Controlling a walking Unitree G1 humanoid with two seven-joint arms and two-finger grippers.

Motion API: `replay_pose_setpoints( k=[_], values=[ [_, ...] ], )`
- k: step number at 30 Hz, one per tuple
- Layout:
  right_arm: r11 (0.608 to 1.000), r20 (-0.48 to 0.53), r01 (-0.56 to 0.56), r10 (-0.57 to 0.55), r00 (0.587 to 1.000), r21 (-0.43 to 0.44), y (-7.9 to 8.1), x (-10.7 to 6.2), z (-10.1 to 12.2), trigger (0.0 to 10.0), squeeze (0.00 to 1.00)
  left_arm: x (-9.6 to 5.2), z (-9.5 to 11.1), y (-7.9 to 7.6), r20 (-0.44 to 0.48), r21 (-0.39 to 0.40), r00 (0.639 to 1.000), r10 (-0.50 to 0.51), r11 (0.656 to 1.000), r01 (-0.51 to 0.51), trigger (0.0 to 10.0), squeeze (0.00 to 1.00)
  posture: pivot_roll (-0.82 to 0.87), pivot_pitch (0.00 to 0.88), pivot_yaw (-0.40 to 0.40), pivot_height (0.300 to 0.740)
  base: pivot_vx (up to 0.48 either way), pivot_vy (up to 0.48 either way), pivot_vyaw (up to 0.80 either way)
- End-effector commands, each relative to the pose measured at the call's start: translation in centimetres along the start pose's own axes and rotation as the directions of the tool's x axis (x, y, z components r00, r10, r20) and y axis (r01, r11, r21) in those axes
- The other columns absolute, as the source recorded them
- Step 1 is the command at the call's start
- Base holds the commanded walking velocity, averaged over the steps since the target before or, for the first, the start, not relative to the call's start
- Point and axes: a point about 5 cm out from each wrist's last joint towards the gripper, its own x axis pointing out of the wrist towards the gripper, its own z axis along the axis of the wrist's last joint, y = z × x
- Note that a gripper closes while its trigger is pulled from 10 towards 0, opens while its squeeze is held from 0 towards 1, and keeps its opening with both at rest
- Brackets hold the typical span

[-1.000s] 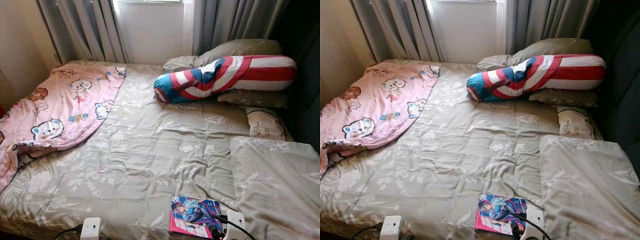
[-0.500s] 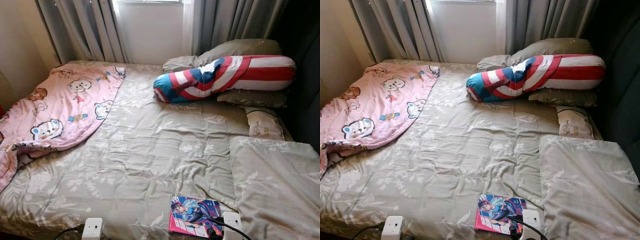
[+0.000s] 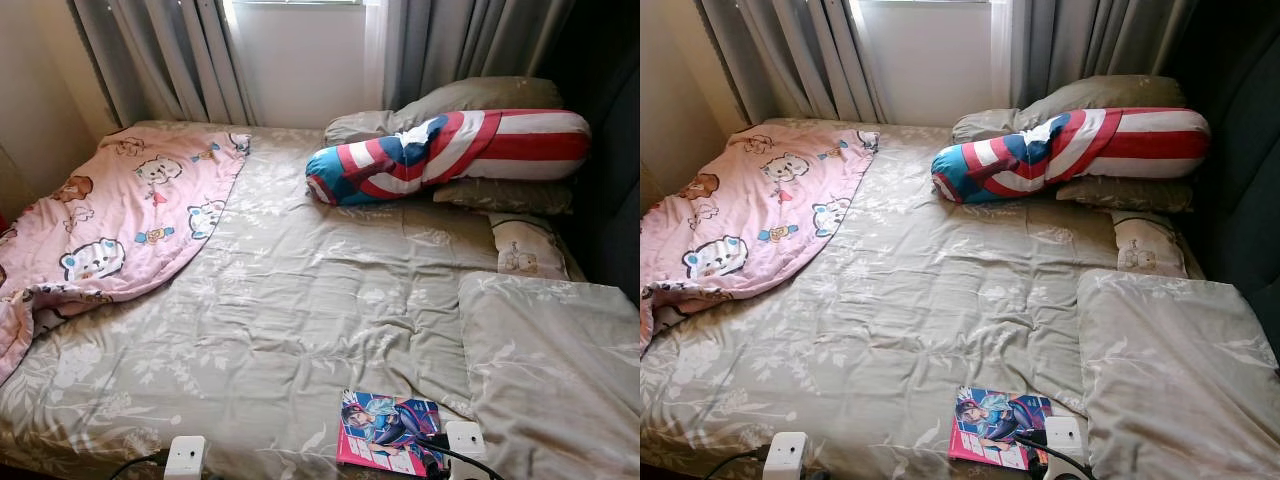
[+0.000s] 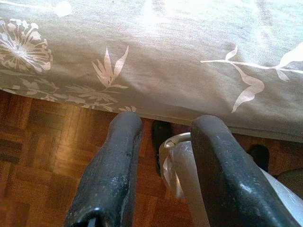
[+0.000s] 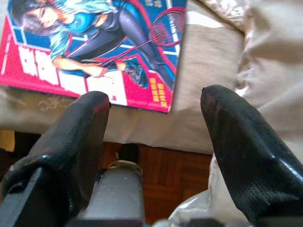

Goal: Clean up the room

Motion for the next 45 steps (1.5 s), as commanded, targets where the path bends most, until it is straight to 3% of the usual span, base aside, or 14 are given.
replay_pose_setpoints(
  k=[1, 6, 9, 45],
  values=[
    [1.000, -0.009, -0.008, 0.008, 1.000, -0.009, 0.2, 0.0, -0.2, 10.0, 0.00, -0.1, -0.4, 0.1, -0.027, -0.002, 1.000, 0.002, 1.000, -0.002, 10.0, 0.00, -0.01, 0.000, 0.011, 0.740, 0.000, 0.259, 0.00],
    [1.000, -0.014, -0.017, 0.017, 1.000, 0.004, 0.4, -0.1, -0.6, 10.0, 0.00, -0.1, -0.4, 0.2, -0.029, 0.001, 1.000, 0.000, 1.000, 0.000, 10.0, 0.00, -0.01, 0.000, 0.014, 0.740, 0.000, 0.480, 0.80],
    [0.999, -0.032, -0.022, 0.023, 0.999, 0.034, 0.4, -0.2, -1.0, 10.0, 0.00, -0.1, -0.4, 0.2, -0.029, 0.002, 1.000, 0.001, 1.000, -0.001, 10.0, 0.00, -0.01, 0.000, 0.016, 0.740, 0.000, 0.379, 0.00],
    [0.998, -0.056, -0.036, 0.038, 0.998, 0.045, 0.5, -0.2, -1.4, 10.0, 0.00, -0.1, -0.3, 0.4, -0.018, -0.029, 1.000, 0.021, 0.999, -0.022, 10.0, 0.00, 0.00, 0.000, 0.023, 0.740, 0.000, 0.356, 0.00]
  ],
)
